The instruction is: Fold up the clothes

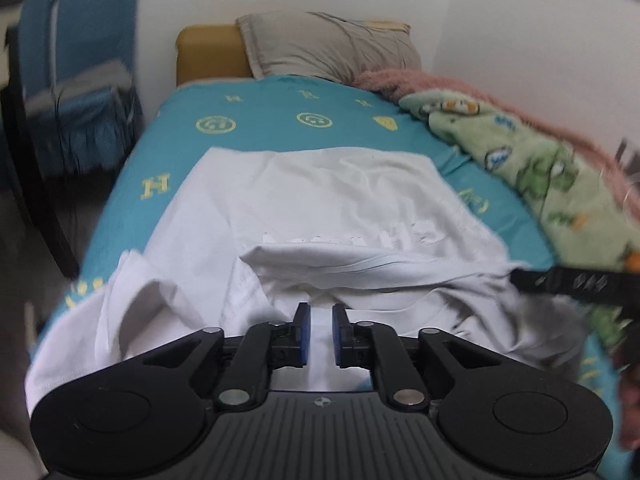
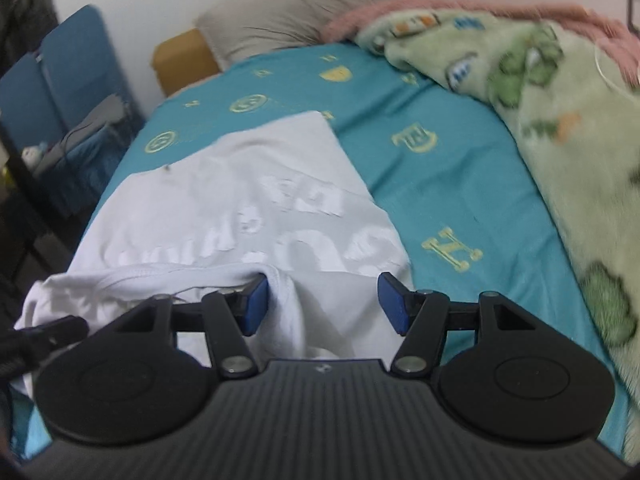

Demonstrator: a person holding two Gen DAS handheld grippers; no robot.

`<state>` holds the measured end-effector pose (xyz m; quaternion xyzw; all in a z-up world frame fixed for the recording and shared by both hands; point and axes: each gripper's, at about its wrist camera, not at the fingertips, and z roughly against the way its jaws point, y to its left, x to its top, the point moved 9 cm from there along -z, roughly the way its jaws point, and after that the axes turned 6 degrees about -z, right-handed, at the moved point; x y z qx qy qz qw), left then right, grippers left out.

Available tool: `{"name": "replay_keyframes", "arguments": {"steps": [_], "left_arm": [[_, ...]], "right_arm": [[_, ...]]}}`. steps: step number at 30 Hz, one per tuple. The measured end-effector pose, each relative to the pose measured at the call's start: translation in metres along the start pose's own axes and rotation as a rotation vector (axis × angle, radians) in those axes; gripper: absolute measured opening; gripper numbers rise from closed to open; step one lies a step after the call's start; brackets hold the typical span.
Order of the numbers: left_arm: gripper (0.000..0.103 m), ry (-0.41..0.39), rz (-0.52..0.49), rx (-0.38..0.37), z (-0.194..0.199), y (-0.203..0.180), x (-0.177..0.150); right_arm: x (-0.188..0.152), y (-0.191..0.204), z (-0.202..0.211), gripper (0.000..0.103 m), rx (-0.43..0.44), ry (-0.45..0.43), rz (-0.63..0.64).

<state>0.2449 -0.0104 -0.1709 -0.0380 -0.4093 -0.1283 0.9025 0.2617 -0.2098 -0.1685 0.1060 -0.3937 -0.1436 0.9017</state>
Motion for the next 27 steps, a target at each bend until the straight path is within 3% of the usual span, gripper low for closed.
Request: {"name": "replay_keyframes", "arguments": {"steps": [3,6,10,13,17,19,22,27], "left_arm": [[0.027,-0.038,-0.158,0.084,-0.014,-0.011,0.003],[0.038,-0.08,-0.301,0.122,-0.026,-0.028,0.005],[0.043,-0.138,-0.503,0.164,-0.041,-0.055,0.005],[0.043,-0.179,-0.575,0.232,-0.053,-0.062,0.01],[0.032,-0.201,-0.526,0.284,-0.064,-0.055,0.024],[0.015,-0.201,-0.474,0.29,-0.064,-0.046,0.03],[0.002,-0.209,-0.411,0.282,-0.057,-0.034,0.037],[0.0,-0.272,-0.356,0.262,-0.022,-0.026,0.053]], "right_arm": [[0.003,0.001,0.004,0.061,0.031,-0.019,-0.035],[0.008,0.005,0.01,0.061,0.054,-0.047,-0.049],[0.013,0.006,0.013,0.061,0.092,-0.055,-0.099],[0.015,0.005,0.013,0.061,0.103,-0.058,-0.122],[0.013,0.008,0.012,0.061,0.109,-0.056,-0.108],[0.011,0.011,0.011,0.061,0.099,-0.052,-0.082],[0.008,0.016,0.01,0.061,0.081,-0.052,-0.036],[0.008,0.018,0.016,0.061,0.058,-0.074,-0.002]]}}
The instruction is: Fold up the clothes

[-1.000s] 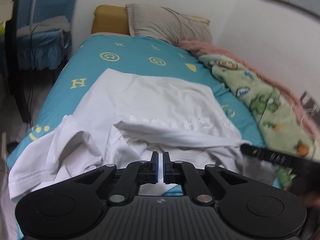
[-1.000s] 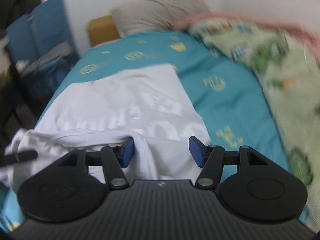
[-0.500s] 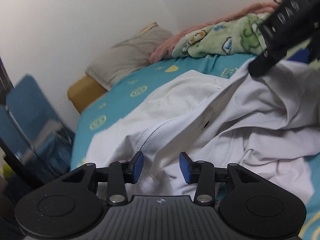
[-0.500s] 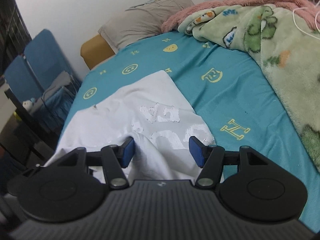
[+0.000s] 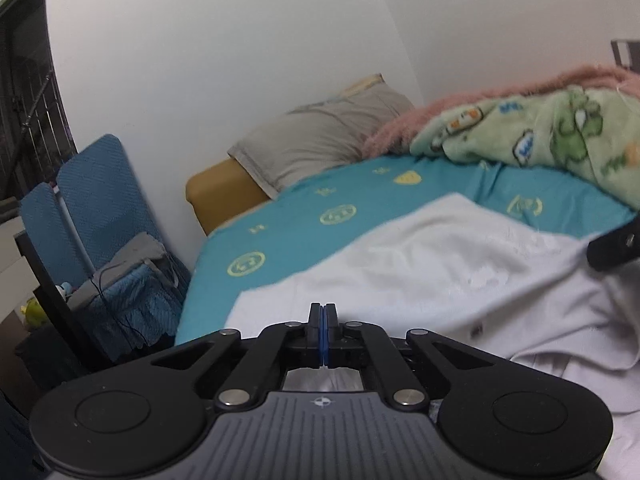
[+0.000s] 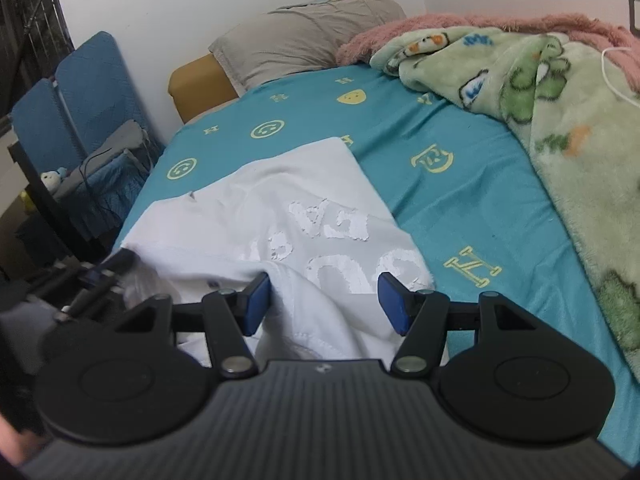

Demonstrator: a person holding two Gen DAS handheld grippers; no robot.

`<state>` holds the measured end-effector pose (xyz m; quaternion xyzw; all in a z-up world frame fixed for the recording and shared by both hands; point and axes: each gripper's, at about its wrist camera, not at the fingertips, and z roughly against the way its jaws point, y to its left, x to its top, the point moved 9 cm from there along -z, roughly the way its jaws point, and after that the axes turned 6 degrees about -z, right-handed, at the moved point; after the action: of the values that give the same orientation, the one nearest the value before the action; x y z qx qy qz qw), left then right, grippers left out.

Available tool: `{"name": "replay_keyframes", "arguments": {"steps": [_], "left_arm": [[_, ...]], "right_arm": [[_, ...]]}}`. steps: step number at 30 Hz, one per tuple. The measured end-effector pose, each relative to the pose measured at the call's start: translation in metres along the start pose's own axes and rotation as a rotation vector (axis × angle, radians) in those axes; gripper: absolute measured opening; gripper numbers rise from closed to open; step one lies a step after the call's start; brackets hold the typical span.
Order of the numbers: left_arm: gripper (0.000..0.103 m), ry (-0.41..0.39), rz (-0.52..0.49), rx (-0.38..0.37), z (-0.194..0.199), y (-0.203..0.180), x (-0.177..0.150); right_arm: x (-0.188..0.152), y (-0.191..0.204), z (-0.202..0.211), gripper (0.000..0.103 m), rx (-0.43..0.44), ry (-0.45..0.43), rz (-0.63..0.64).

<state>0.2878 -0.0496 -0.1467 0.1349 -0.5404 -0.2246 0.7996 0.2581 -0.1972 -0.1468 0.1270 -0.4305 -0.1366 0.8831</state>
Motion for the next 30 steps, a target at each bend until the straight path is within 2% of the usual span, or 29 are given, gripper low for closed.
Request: {"name": "replay_keyframes", "arguments": {"steps": [3,6,8,11,13,16,18,19,20,21,22,24,27,30], "left_arm": [[0.0,-0.02,0.01,-0.025,0.02,0.005,0.009],[0.001,-0.014,-0.025,-0.072,0.033,-0.001,0.006],[0.009,0.006,-0.073,-0.101,0.033,-0.013,0.0],[0.022,0.024,-0.192,-0.107,0.021,-0.036,-0.009],[0.048,0.033,-0.28,-0.103,0.007,-0.053,-0.014],[0.049,0.051,-0.438,-0.099,-0.014,-0.075,-0.03],[0.05,0.026,-0.547,-0.091,-0.021,-0.086,-0.038],[0.05,0.016,-0.577,-0.089,-0.024,-0.088,-0.039],[0.05,0.01,-0.558,-0.089,-0.024,-0.086,-0.037],[0.042,0.003,-0.54,-0.09,-0.025,-0.084,-0.035],[0.022,-0.003,-0.522,-0.09,-0.026,-0.081,-0.032],[0.004,-0.015,-0.485,-0.091,-0.027,-0.076,-0.027],[0.001,-0.043,-0.443,-0.091,-0.022,-0.065,-0.016],[0.001,-0.06,-0.351,-0.117,-0.003,-0.05,0.004]], "right_arm": [[0.004,-0.005,0.007,0.061,-0.009,-0.023,-0.015],[0.005,-0.008,0.01,0.061,0.002,-0.024,-0.043],[0.004,-0.008,0.01,0.061,0.008,-0.015,-0.054],[0.002,-0.01,0.011,0.061,0.012,-0.006,-0.073],[0.001,-0.012,0.012,0.061,0.012,-0.002,-0.087],[0.002,-0.017,0.013,0.061,0.013,-0.003,-0.122],[0.001,-0.019,0.011,0.061,0.013,0.003,-0.137],[0.001,-0.019,0.01,0.061,0.014,0.006,-0.143],[0.001,-0.018,0.008,0.061,0.016,0.007,-0.143],[0.001,-0.018,0.006,0.061,0.019,0.009,-0.143],[0.001,-0.017,0.004,0.061,0.021,0.011,-0.142],[0.002,-0.015,0.001,0.061,0.028,0.012,-0.137],[0.003,-0.012,-0.003,0.061,0.03,0.009,-0.124],[0.003,-0.008,-0.002,0.061,0.038,0.001,-0.106]]}}
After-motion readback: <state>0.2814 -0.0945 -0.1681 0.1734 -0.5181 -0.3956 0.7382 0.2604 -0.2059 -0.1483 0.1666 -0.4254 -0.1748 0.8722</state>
